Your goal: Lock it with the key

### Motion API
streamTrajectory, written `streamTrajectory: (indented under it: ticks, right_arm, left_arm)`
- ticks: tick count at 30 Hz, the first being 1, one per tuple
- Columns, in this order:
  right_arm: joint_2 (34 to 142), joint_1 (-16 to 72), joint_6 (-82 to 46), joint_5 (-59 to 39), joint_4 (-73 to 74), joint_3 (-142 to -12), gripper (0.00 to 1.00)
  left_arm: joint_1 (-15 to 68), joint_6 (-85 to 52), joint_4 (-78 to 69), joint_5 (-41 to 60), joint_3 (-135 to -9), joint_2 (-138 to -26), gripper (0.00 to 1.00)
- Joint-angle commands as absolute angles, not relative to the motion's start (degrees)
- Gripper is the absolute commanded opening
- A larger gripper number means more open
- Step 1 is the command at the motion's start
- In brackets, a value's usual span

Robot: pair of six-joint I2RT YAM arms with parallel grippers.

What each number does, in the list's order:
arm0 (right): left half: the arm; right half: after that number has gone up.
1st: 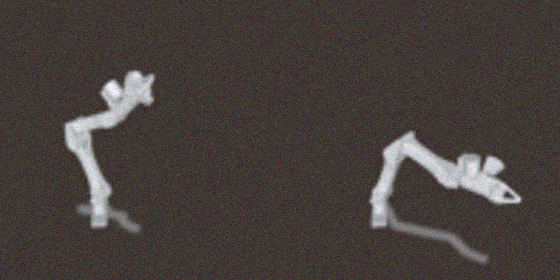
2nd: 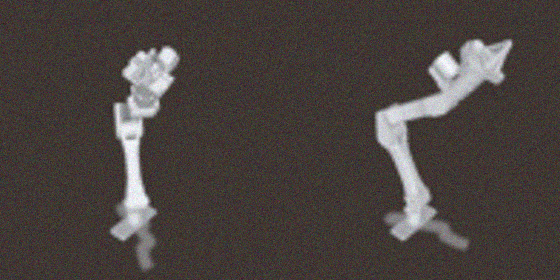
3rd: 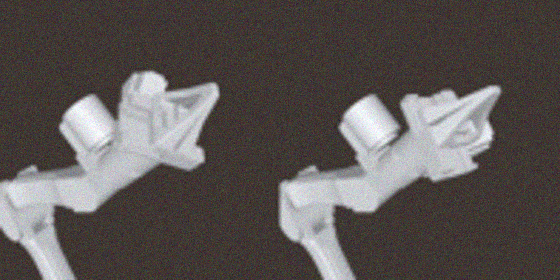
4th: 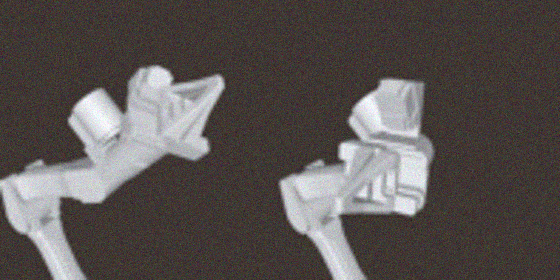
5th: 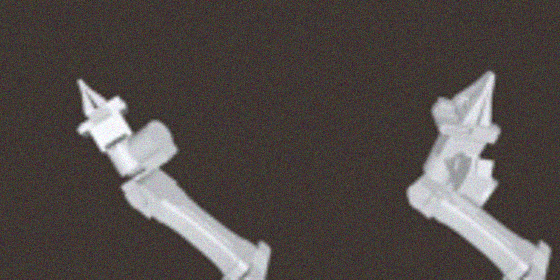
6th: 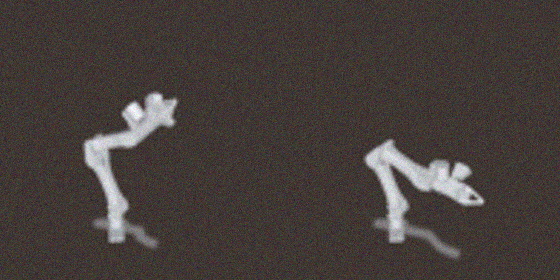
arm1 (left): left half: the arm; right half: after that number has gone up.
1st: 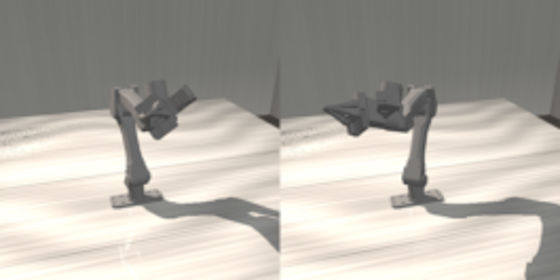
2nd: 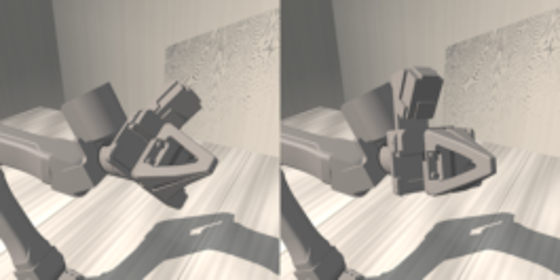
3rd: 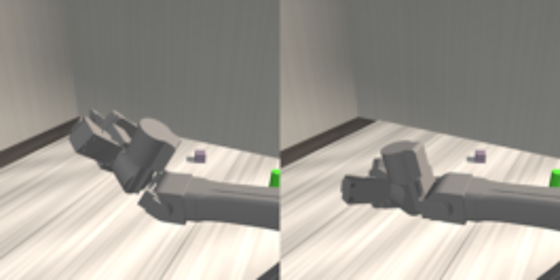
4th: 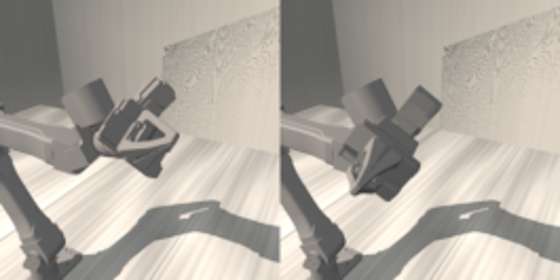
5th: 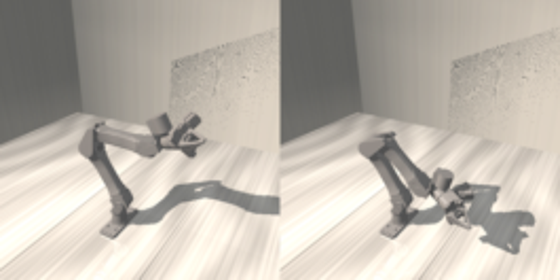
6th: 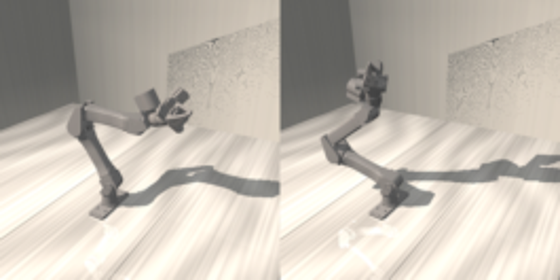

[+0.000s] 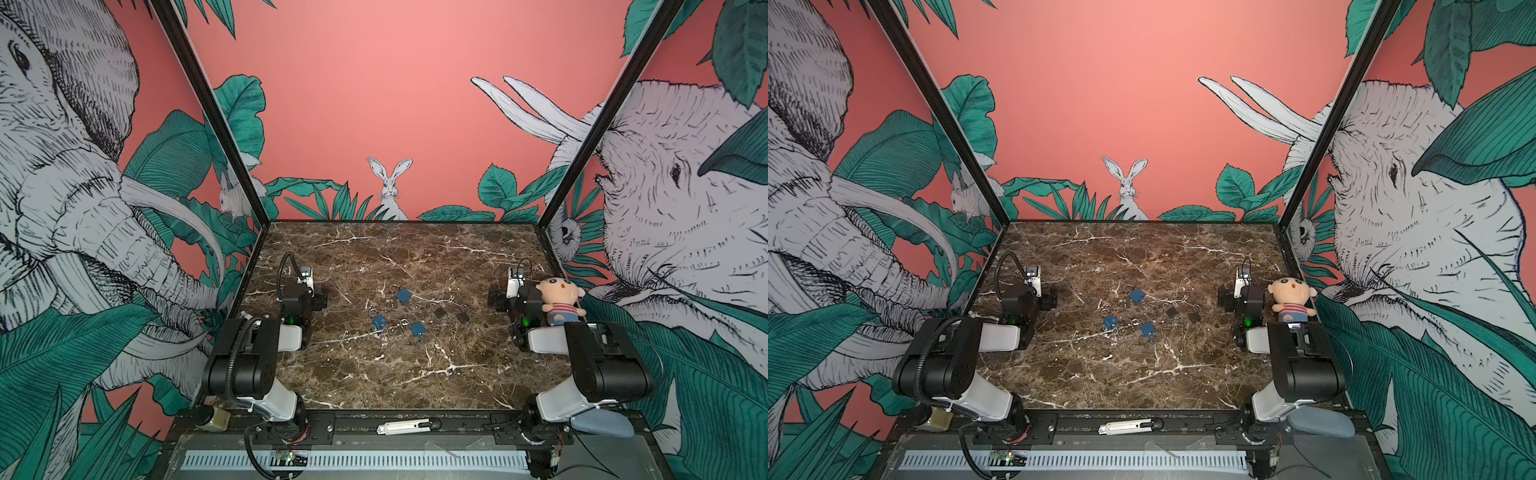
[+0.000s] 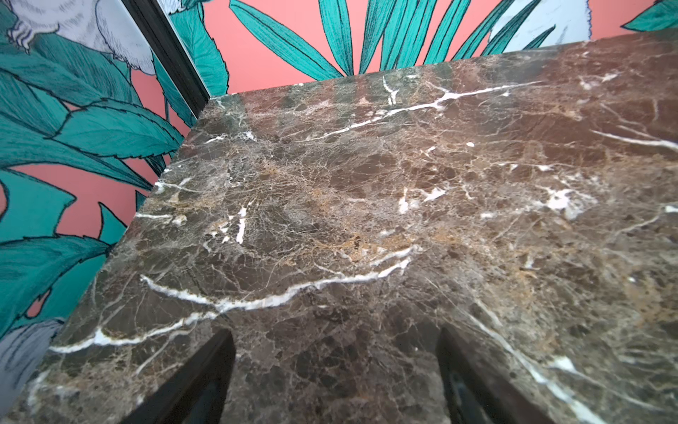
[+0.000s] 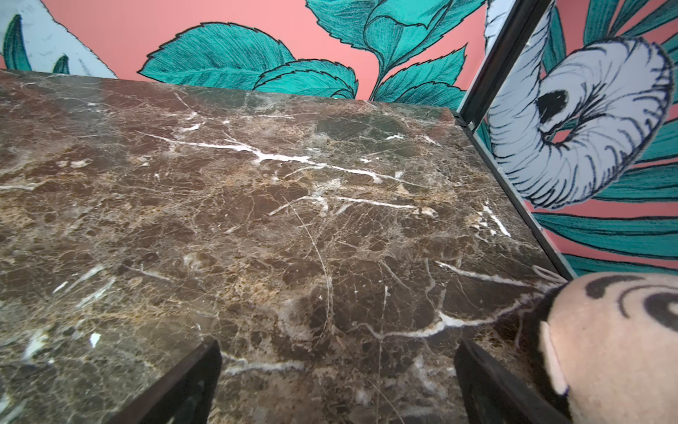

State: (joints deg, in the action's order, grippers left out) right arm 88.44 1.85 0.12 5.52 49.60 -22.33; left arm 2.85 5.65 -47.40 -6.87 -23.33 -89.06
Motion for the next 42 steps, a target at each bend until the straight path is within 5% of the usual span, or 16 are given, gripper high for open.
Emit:
streamTrajectory:
  ticks: [1,8,17,30,42]
  right_arm:
    - [82.26,2.30,-0.88,10.41,46.34,-22.62,0.98]
    - [68.60,10.20,-2.92,22.51,9.73,-36.16,0.88]
    - [74.08,24.03,-7.91,19.07,-10.79,-43.70,0.72]
    - [81.40,29.86,-13.81,7.90,-15.19,-43.38,0.48]
    - [87.90,29.80,-13.35,5.11,-13.78,-44.41,0.48]
  left_arm:
    - [2.99,4.12,-37.40,-10.76,-28.07,-81.85,0.76]
    - [3.21,-5.15,-18.10,-7.23,-37.40,-73.69,0.65]
    - [9.73,-12.22,4.59,-6.21,-43.82,-66.77,0.62]
    - [14.69,-18.17,9.92,-0.63,-40.67,-59.65,0.58]
    - [15.31,-18.72,8.92,1.83,-42.88,-64.51,0.53]
